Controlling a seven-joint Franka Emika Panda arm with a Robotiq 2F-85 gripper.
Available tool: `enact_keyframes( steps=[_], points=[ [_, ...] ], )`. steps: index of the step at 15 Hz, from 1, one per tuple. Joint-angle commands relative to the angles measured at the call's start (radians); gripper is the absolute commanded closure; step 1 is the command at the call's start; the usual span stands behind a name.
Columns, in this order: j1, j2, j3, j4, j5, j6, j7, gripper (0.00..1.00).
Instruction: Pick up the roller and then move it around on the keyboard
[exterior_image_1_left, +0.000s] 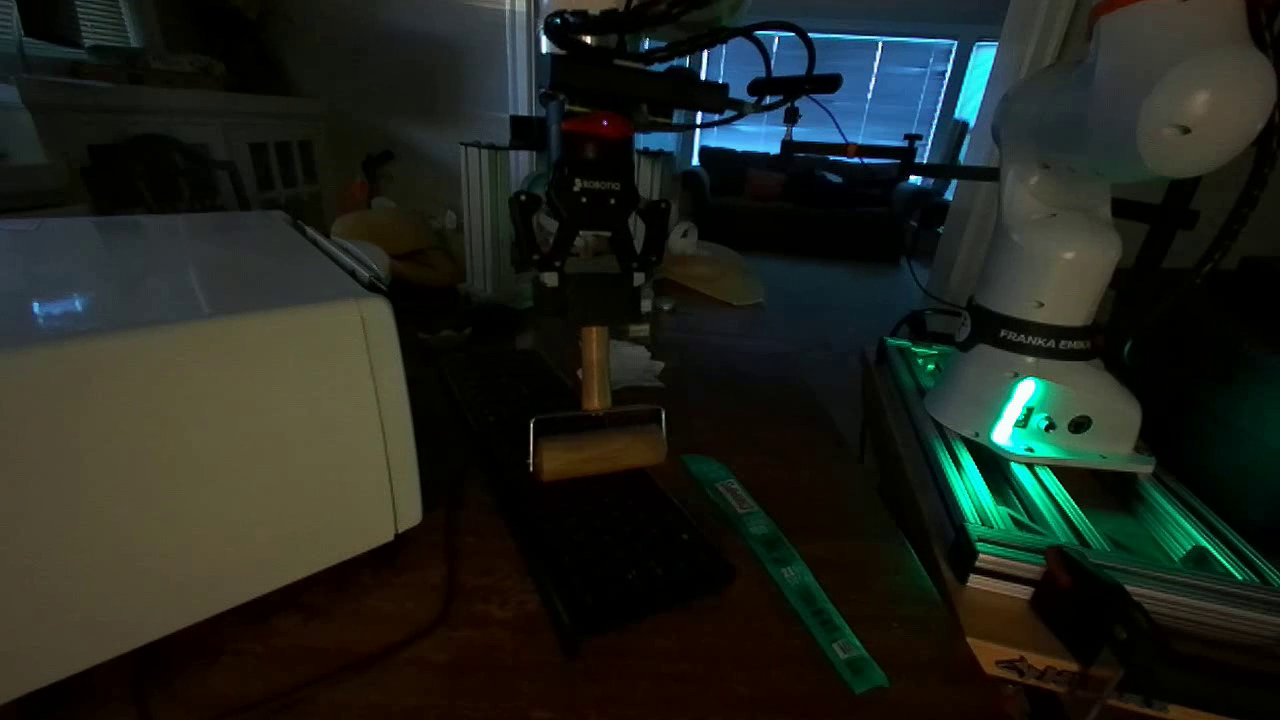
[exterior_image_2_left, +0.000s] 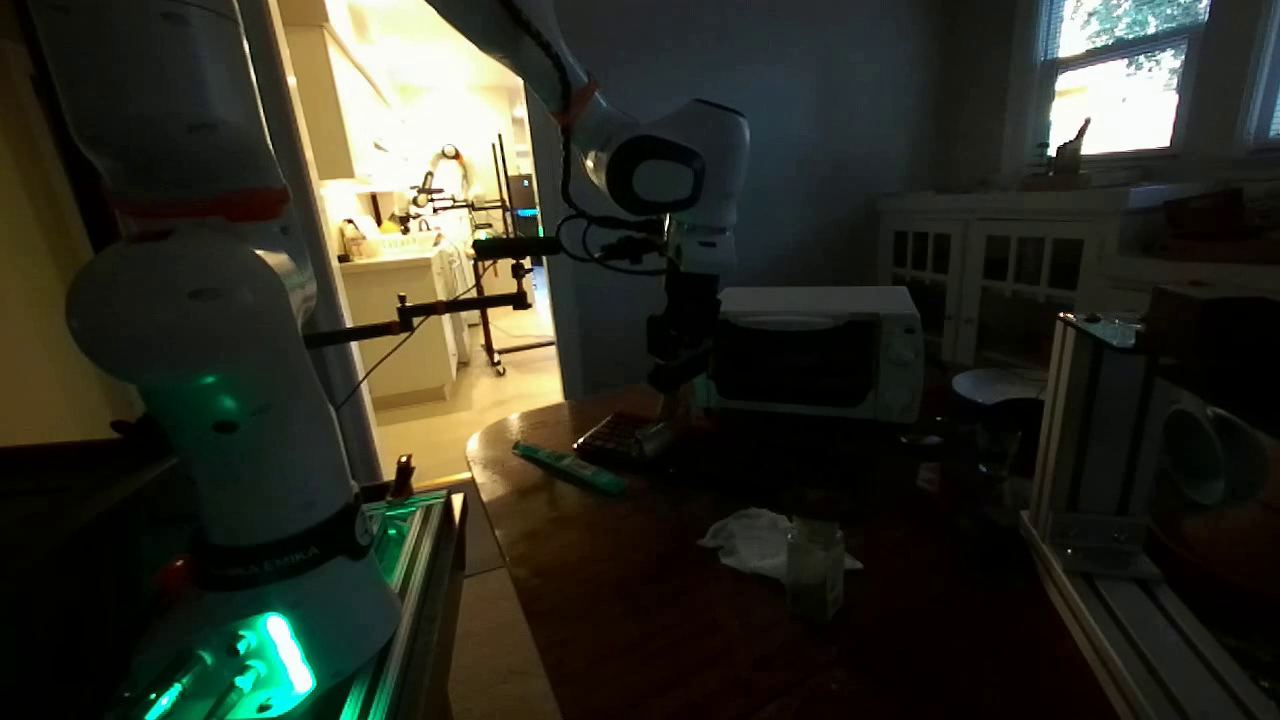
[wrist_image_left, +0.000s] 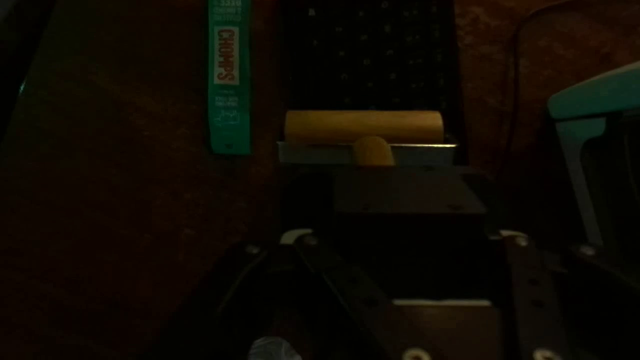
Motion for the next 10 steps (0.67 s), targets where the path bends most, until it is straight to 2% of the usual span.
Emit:
enact_keyframes(
  steps=[1, 10],
  points=[
    [-0.026, 0.04, -0.027, 0.029, -0.065, -0.015, 0.041, 0.67],
    [-0.076, 0.062, -0.085, 0.062, -0.08, 0.028, -0.043, 0.67]
  ],
)
